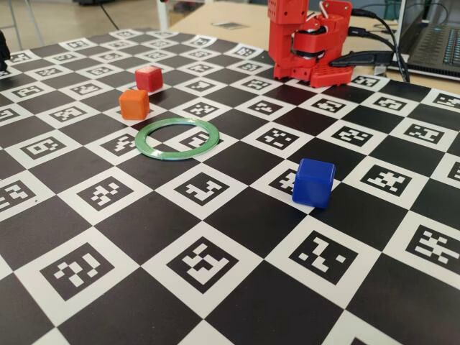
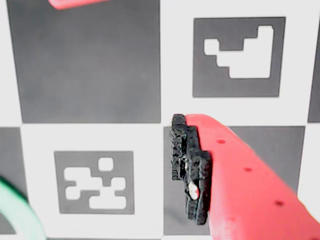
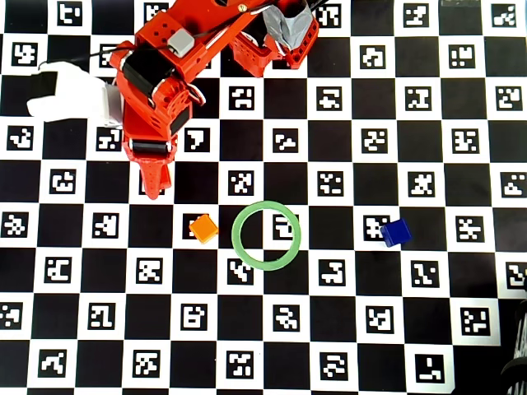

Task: Grab the red cube then put it in the green circle then put the blue cube on top and finally the orange cube on top

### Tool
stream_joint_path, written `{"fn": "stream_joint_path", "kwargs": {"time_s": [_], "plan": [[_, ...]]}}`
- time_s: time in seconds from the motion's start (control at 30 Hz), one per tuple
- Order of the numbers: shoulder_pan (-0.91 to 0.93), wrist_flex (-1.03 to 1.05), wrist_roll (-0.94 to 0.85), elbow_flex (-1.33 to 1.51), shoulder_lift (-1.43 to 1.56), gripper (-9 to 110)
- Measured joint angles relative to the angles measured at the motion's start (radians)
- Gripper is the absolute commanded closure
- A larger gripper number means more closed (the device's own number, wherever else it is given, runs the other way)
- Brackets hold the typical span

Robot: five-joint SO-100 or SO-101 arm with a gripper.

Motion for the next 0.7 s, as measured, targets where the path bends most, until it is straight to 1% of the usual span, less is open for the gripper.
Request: {"fn": "stream_joint_path", "kwargs": {"time_s": [0.7], "plan": [[0.034, -0.35, -0.083, 0.282, -0.092, 55]]}}
